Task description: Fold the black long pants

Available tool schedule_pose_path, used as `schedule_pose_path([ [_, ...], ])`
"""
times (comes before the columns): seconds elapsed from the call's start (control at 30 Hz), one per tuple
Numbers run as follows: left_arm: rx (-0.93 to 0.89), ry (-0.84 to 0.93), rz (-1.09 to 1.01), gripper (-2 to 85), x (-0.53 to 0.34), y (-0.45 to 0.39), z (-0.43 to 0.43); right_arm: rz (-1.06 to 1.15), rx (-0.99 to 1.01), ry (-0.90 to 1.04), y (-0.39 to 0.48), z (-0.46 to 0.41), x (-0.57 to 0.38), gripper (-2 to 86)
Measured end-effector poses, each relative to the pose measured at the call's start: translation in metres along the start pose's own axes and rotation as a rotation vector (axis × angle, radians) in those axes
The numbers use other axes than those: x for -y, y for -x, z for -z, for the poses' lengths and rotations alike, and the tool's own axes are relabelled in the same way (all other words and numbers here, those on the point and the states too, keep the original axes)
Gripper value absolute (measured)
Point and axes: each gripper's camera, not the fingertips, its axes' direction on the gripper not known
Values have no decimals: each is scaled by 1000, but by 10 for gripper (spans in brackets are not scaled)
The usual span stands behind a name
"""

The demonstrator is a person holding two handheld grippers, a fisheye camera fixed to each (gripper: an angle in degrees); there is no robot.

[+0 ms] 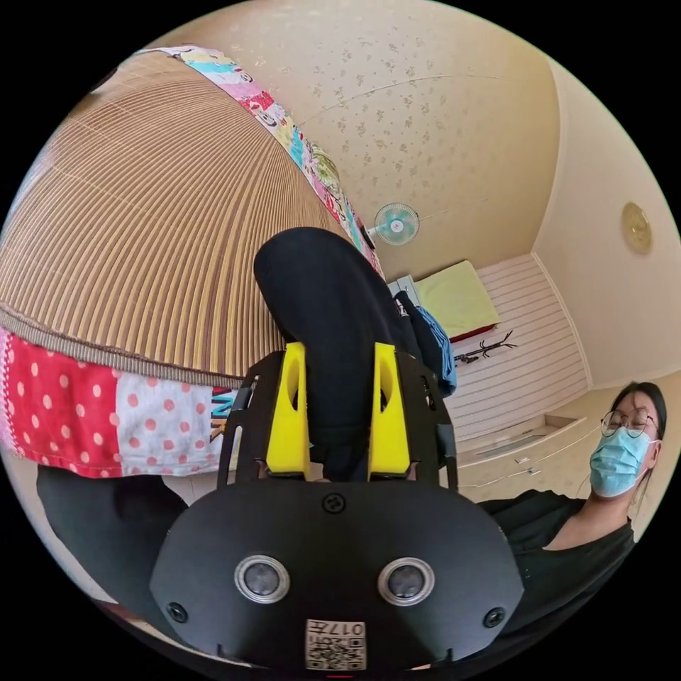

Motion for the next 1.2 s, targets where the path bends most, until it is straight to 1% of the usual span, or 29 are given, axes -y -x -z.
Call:
schedule_pose_path([
  [0.07, 1, -45, 7, 134, -5, -1, 22, 24, 10, 33, 9, -22, 7, 112],
  [0.13, 3, -129, 18, 134, -14, -2, 59, 59, 21, 74, 21, -51, 15, 111],
  [0.27, 19, -285, 42, 131, -26, -2, 127, 173, 78, 207, 64, -143, 44, 109],
  [0.33, 53, -407, 46, 132, -30, -4, 178, 230, 111, 277, 87, -195, 60, 109],
  [0.4, 82, -505, 54, 132, -29, -6, 217, 300, 162, 368, 121, -272, 81, 110],
  [0.43, 107, -571, 54, 130, -27, -6, 242, 317, 175, 390, 130, -293, 86, 110],
  [0.5, 139, -661, 56, 129, -19, -5, 277, 374, 231, 464, 165, -376, 107, 109],
  [0.53, 158, -720, 56, 129, -13, -4, 298, 385, 245, 480, 173, -397, 112, 109],
  [0.7, 273, -910, 70, 129, 16, 21, 359, 504, 335, 592, 224, -586, 145, 109],
  [0.73, 299, -952, 91, 127, 20, 31, 367, 509, 342, 605, 225, -606, 147, 109],
  [0.8, 351, -1004, 120, 127, 25, 47, 371, 529, 363, 657, 223, -681, 149, 110],
  [0.83, 390, -1014, 141, 126, 31, 62, 369, 536, 357, 668, 220, -697, 149, 110],
  [0.9, 396, -977, 223, 127, 40, 92, 359, 518, 284, 709, 193, -752, 147, 111],
  [0.93, 399, -935, 274, 127, 47, 112, 347, 505, 252, 722, 184, -764, 146, 111],
  [0.97, 410, -914, 290, 127, 49, 120, 340, 484, 164, 742, 165, -781, 143, 111],
  [1.0, 434, -884, 293, 128, 52, 132, 327, 484, 77, 746, 150, -792, 138, 110],
  [1.03, 437, -905, 248, 129, 49, 134, 317, 487, 61, 745, 144, -795, 135, 110],
  [1.13, 496, -938, 203, 127, 47, 118, 304, 423, 204, 709, 133, -794, 137, 104],
  [1.2, 519, -933, 159, 126, 53, 107, 300, 524, 223, 675, 160, -788, 137, 103],
])
